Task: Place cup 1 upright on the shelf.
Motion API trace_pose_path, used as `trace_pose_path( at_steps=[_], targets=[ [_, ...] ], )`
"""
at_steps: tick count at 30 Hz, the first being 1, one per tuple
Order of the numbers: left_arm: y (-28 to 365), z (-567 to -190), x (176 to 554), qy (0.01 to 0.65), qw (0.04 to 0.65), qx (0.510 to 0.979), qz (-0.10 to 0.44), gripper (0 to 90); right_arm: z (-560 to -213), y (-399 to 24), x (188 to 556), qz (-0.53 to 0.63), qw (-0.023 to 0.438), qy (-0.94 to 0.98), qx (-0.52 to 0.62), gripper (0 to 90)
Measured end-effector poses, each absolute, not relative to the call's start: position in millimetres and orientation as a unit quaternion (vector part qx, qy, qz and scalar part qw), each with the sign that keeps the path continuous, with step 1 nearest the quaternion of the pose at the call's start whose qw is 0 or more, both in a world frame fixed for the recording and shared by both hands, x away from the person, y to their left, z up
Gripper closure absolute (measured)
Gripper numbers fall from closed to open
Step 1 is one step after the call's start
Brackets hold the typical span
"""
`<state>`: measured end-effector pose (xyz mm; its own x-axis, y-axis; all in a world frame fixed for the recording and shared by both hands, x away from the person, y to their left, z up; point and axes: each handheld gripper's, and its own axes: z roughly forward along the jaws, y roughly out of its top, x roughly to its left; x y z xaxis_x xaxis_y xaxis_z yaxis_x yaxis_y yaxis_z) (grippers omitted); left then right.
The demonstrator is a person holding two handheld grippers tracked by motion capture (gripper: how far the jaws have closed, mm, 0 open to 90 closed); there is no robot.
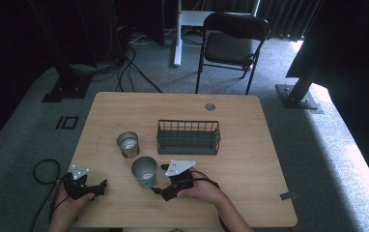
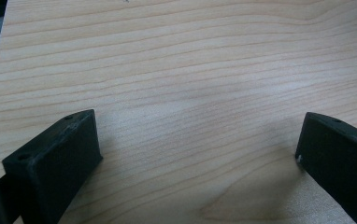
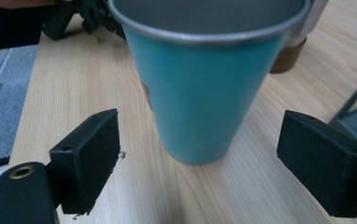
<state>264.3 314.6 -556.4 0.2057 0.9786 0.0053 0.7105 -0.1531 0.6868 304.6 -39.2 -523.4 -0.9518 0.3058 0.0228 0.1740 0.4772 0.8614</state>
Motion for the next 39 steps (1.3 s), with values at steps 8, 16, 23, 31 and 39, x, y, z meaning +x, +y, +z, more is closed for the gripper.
trace_pose_path(
  at_steps=[8,16,23,31,39],
  targets=[
    [314.7,-556.3,264.3,0.585,0.285,0.722,0.235,0.4,-521.8,-28.7,306.7,0.514,0.064,0.845,0.136,12.5],
    [314.7,-556.3,264.3,0.585,0.285,0.722,0.235,0.4,-519.6,-22.4,309.9,0.527,0.065,0.836,0.139,12.2],
    [314.7,-556.3,264.3,0.585,0.285,0.722,0.235,0.4,-520.7,-17.9,313.0,0.538,0.065,0.828,0.143,11.7],
    [314.7,-556.3,264.3,0.585,0.285,0.722,0.235,0.4,-520.2,-12.4,318.0,0.549,0.063,0.821,0.143,11.1],
    [314.7,-556.3,264.3,0.585,0.285,0.722,0.235,0.4,-520.9,-5.8,321.3,0.556,0.056,0.815,0.155,11.1]
  ],
)
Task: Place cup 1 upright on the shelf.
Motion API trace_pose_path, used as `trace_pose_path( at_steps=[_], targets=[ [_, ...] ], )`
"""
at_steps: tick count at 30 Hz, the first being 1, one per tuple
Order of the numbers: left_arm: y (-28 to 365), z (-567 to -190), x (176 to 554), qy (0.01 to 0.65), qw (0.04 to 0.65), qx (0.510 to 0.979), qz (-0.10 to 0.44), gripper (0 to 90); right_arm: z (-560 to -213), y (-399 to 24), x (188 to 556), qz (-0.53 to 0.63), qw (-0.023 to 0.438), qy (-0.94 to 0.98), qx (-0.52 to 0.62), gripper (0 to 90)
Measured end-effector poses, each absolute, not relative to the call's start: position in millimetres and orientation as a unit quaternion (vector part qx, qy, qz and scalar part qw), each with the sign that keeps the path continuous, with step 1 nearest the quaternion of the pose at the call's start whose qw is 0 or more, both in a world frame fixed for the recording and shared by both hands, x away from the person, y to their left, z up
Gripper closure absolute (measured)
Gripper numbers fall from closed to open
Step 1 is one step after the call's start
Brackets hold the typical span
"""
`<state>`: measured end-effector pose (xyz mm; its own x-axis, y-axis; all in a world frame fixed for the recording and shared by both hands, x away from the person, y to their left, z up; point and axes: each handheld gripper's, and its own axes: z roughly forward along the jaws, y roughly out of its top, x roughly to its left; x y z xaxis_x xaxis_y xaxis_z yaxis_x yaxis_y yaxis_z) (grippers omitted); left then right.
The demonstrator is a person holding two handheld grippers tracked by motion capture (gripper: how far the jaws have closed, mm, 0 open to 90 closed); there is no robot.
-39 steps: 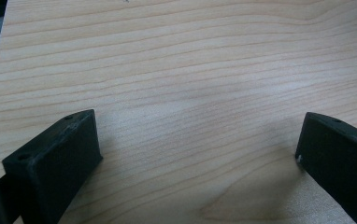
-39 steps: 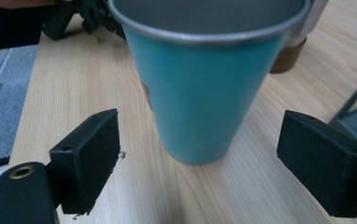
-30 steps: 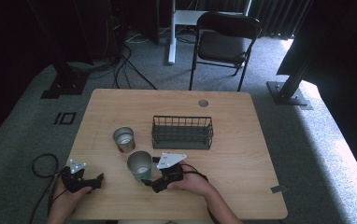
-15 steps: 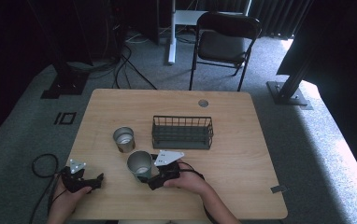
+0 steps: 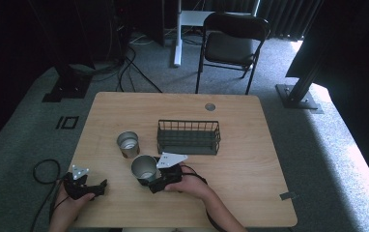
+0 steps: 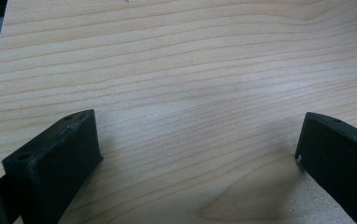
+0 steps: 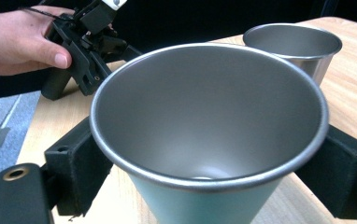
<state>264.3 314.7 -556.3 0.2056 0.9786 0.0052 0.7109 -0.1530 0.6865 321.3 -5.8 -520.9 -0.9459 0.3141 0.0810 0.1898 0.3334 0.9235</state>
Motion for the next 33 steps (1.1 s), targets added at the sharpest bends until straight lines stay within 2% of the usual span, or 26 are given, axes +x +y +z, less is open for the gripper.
trace_pose_path(
  at_steps=[6,15,25,33],
  targets=[
    [314.7,-556.3,264.3,0.585,0.285,0.722,0.235,0.4,-520.3,-2.8,321.2,0.559,0.077,0.814,0.139,11.1],
    [314.7,-556.3,264.4,0.585,0.285,0.722,0.235,0.4,-519.6,2.0,321.4,0.566,0.081,0.810,0.128,12.1],
    [314.7,-556.3,264.4,0.585,0.285,0.722,0.235,0.4,-513.9,4.5,322.4,0.566,0.061,0.810,0.137,12.4],
    [314.7,-556.4,264.4,0.585,0.285,0.722,0.235,0.4,-494.8,2.4,324.1,0.575,0.069,0.804,0.137,12.4]
  ],
)
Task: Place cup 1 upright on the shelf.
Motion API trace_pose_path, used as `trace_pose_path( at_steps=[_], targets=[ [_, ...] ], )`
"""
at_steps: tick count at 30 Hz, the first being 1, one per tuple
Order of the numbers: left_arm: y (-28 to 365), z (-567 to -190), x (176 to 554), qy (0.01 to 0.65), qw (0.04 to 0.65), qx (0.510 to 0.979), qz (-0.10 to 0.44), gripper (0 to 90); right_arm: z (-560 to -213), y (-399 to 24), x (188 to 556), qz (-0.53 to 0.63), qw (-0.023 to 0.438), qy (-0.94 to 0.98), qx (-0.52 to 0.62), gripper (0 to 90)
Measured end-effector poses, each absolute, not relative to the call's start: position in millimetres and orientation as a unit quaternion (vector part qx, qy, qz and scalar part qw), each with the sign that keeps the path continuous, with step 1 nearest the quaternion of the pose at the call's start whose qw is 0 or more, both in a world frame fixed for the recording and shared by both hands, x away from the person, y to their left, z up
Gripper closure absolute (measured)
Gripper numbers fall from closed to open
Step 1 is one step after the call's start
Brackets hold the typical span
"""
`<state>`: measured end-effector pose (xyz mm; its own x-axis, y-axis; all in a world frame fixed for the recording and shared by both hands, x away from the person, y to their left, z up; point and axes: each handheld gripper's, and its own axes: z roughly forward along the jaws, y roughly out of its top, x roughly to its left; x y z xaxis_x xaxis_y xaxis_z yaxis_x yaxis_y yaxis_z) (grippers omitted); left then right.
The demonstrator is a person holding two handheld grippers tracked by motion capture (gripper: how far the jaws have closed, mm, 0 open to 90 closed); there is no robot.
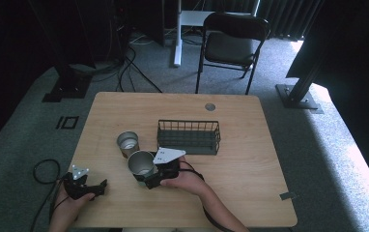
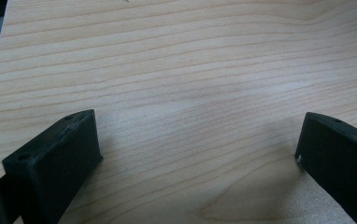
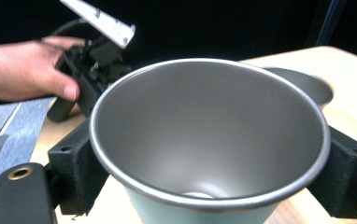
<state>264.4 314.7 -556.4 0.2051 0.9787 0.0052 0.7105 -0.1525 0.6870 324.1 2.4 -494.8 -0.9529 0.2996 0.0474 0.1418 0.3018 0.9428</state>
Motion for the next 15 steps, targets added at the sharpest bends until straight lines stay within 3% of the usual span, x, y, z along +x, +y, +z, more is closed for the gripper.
trace_pose_path(
  at_steps=[15],
  targets=[
    [314.7,-556.4,264.4,0.585,0.285,0.722,0.235,0.4,-464.5,-4.5,328.3,0.591,0.088,0.789,0.139,12.4]
  ],
)
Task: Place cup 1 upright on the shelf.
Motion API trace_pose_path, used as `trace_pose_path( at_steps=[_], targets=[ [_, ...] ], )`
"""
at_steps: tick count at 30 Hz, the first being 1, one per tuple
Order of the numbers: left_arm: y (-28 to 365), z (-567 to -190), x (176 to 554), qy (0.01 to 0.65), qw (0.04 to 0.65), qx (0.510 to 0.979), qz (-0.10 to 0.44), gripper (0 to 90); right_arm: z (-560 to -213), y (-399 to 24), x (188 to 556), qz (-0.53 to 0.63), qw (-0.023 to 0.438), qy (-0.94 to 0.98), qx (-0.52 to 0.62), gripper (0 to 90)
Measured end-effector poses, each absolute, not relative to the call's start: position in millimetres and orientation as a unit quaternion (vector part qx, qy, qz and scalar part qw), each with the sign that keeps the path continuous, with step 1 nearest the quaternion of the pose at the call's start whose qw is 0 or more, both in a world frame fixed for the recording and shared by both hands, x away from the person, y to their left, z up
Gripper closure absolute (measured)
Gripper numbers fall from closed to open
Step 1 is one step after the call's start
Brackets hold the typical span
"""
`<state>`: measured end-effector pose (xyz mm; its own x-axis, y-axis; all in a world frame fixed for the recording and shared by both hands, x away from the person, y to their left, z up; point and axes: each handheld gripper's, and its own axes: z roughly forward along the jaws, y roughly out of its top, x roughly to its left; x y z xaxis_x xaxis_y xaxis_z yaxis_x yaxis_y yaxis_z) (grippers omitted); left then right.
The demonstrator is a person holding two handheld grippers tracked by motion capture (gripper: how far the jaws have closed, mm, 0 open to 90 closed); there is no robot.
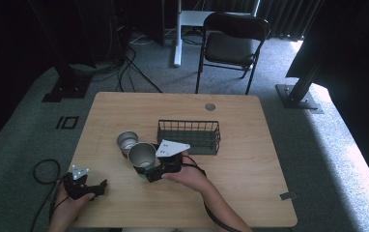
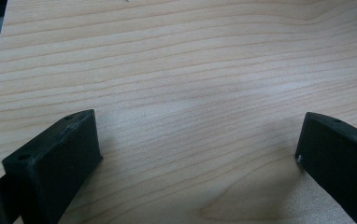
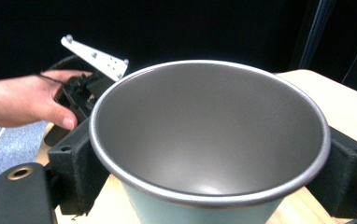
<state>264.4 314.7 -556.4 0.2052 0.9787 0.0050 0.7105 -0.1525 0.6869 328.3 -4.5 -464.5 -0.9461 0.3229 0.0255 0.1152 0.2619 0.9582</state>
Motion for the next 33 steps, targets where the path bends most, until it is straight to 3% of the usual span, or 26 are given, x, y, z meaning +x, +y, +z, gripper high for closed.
trace_pose_path(
  at_steps=[14,33],
  targets=[
    [314.7,-556.3,264.4,0.585,0.285,0.722,0.235,0.4,-432.6,-10.9,336.6,0.611,0.110,0.768,0.157,12.4],
    [314.7,-556.3,264.4,0.585,0.285,0.722,0.234,0.4,-397.5,-40.0,356.3,0.625,0.180,0.728,0.215,12.5]
  ],
)
